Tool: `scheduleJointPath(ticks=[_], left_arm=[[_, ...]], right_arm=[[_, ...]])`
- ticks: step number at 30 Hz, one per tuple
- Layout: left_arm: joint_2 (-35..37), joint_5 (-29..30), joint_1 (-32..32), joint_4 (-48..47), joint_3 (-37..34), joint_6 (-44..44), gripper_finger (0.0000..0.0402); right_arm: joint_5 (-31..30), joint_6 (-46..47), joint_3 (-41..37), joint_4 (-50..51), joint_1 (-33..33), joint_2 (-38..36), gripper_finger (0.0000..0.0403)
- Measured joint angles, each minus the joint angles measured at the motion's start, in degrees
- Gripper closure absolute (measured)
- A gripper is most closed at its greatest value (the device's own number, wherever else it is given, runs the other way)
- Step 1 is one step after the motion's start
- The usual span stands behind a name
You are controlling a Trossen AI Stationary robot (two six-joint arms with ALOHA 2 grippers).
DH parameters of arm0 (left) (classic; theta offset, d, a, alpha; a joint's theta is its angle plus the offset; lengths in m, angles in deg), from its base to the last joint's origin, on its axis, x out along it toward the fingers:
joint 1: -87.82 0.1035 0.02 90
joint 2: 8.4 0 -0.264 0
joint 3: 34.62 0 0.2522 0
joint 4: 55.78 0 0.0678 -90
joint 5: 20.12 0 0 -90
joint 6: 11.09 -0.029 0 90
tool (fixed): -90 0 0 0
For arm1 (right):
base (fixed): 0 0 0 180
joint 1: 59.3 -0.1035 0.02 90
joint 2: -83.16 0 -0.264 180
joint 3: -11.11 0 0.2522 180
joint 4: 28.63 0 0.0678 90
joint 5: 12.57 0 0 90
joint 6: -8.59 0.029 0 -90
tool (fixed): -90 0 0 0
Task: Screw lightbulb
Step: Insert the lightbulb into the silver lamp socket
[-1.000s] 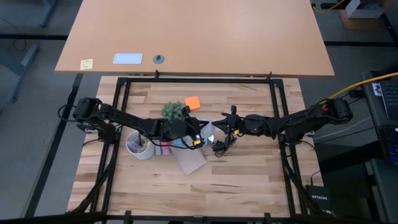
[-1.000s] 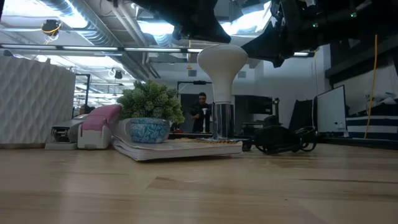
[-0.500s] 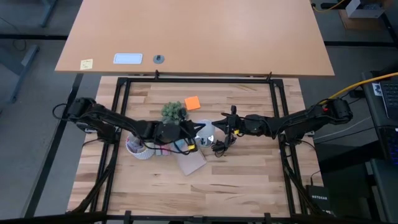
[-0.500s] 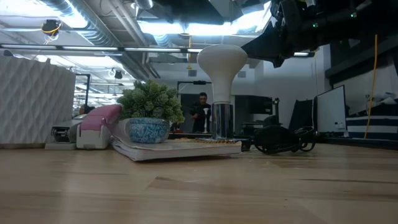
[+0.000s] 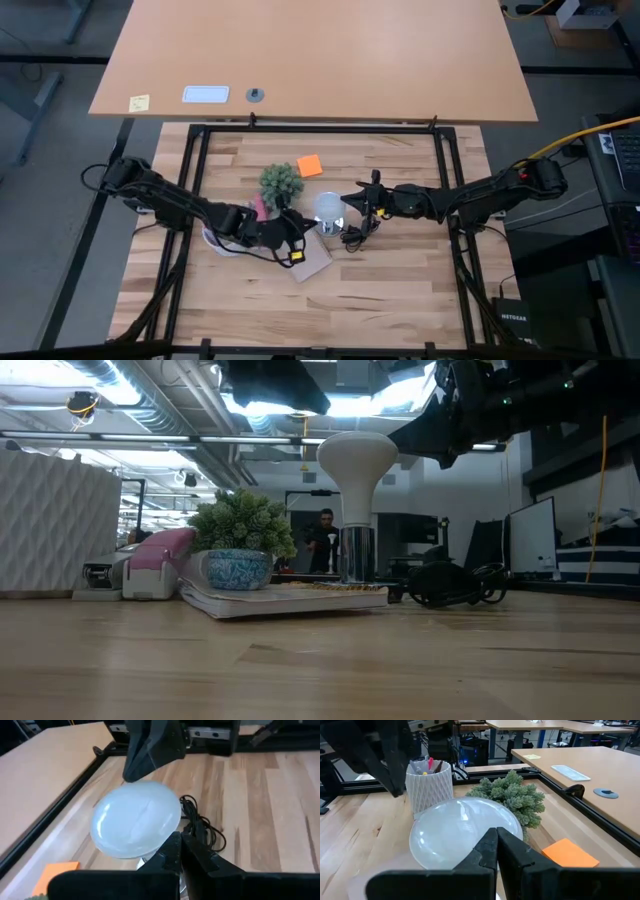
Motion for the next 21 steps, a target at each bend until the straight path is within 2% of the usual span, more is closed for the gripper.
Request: scheduleJointPath(ticks=[7,12,21], left_arm=[[0.00,-0.64,0.94,0.80,-2.24,2.78,0.0400],[0.00,-2.02,1.65,7.20,-5.14,2.12,0.0400],[-0.02,-2.16,2.33,7.54,-5.57,2.12,0.0400]], right_arm=[[0.00,0.00,0.00,-0.01,0.00,0.00,0.0391],[0.01,0.00,0.00,-0.02,0.00,0.00,0.0391],[0.03,0.02,0.00,-0.04,0.00,0.00,0.0391]])
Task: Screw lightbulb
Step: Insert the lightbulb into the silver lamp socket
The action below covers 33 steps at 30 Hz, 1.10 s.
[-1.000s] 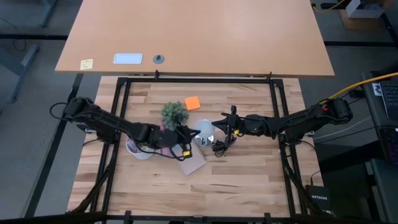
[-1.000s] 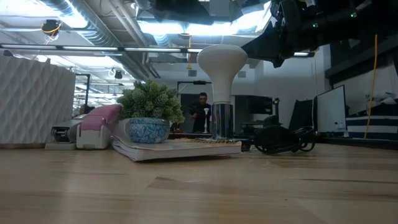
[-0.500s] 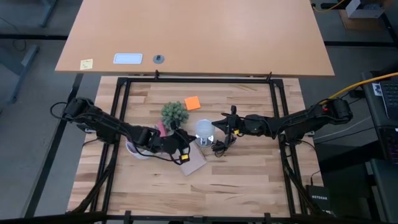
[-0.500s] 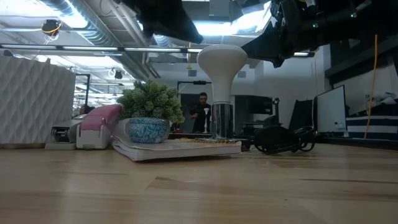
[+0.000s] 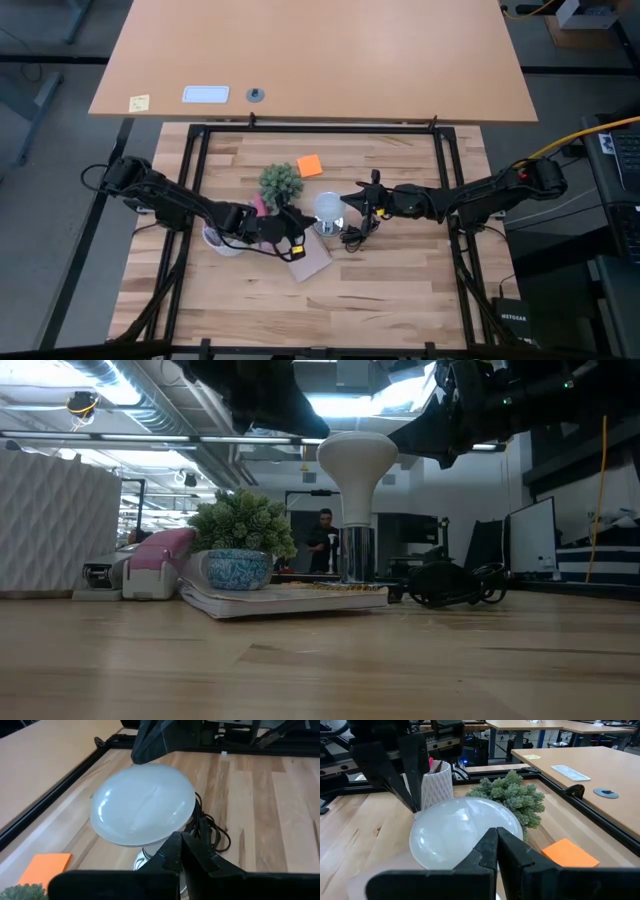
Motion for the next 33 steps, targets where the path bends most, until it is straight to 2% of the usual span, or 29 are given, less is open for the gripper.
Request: scheduleJointPath(ticks=[16,25,33], left_arm=[[0.01,0.52,2.51,-0.54,0.00,-0.25,0.0400],[0.02,2.16,3.94,-0.80,0.00,-0.24,0.0400],[0.00,1.89,5.72,-0.83,0.00,-0.15,0.0400]], right_arm=[[2.45,1.74,-0.01,-0.07,0.00,0.00,0.0391],[8.16,1.90,0.00,-0.13,-0.07,-0.02,0.0391],[8.26,1.90,0.00,-0.22,-0.07,0.00,0.0391]])
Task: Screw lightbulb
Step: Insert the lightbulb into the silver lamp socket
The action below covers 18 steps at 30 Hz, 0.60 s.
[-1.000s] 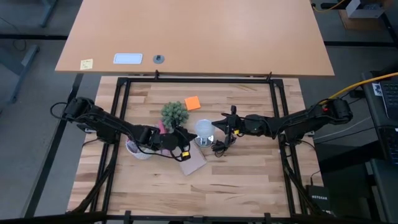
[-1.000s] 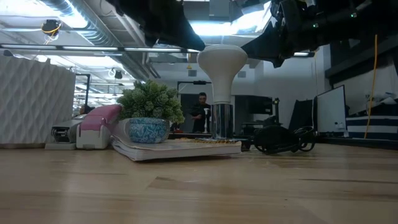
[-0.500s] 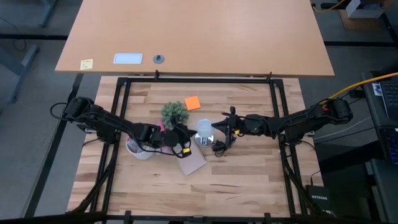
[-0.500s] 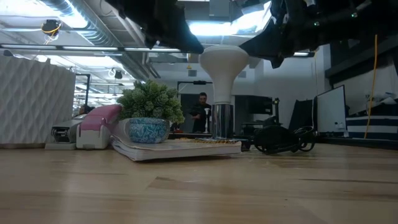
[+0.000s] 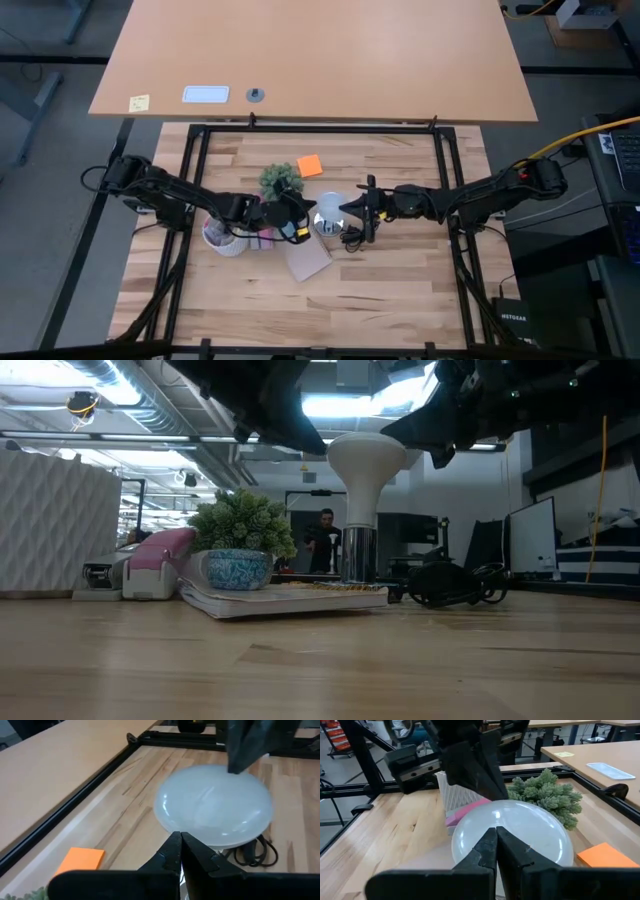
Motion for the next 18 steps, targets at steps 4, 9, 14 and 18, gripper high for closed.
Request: scheduleJointPath(ticks=[4,9,14,18], left_arm=[[0.00,-0.19,0.82,-0.28,0.00,-0.72,0.0400],[0.02,3.82,0.48,-0.18,0.00,-3.57,0.0400],[1.12,7.12,-0.58,0.49,0.00,-5.33,0.0400],[2.09,7.22,-1.31,0.51,0.02,-5.66,0.0400]], right_arm=[[-0.02,0.00,0.00,0.00,0.00,0.00,0.0391],[-0.15,0.00,0.00,0.00,0.00,0.00,0.0391],[-0.31,-0.02,0.00,0.00,0.00,0.02,0.0391],[-0.42,-0.02,0.00,0.00,0.02,0.02,0.0391]])
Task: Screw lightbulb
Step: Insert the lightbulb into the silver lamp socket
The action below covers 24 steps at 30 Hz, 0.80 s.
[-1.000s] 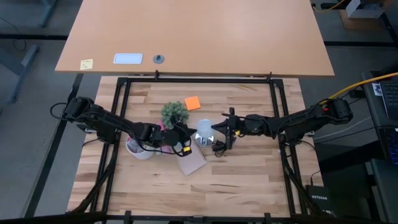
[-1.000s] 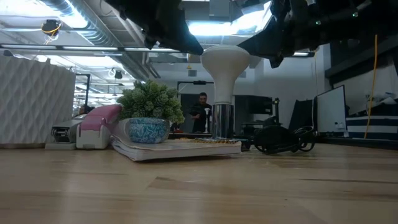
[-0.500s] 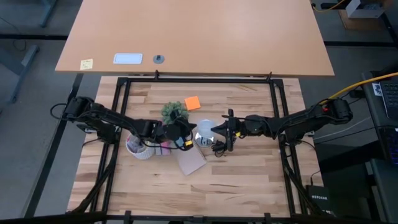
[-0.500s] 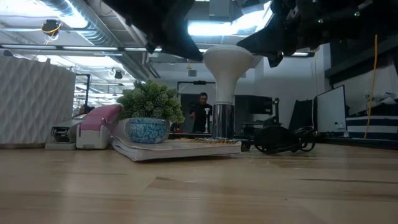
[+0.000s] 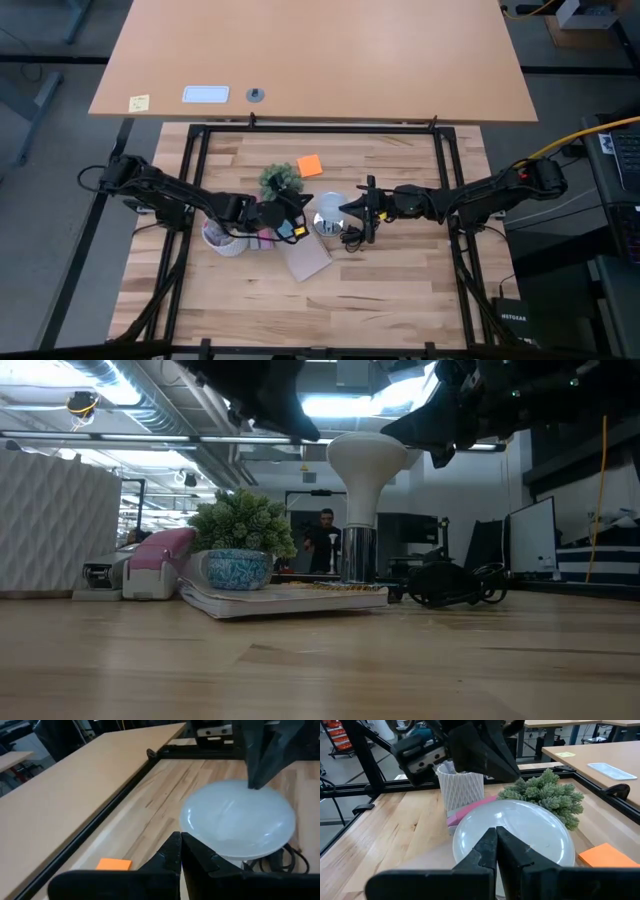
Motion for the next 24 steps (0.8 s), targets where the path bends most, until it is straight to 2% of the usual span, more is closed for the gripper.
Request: scheduleJointPath(ticks=[11,24], left_arm=[[0.21,-0.09,-1.58,-0.22,0.00,4.20,0.0400],[0.21,-0.09,-1.67,-0.20,0.00,3.24,0.0400]], right_arm=[[0.01,0.00,0.00,0.02,0.03,0.00,0.0391],[0.01,-0.42,0.00,0.04,0.04,0.00,0.0391]])
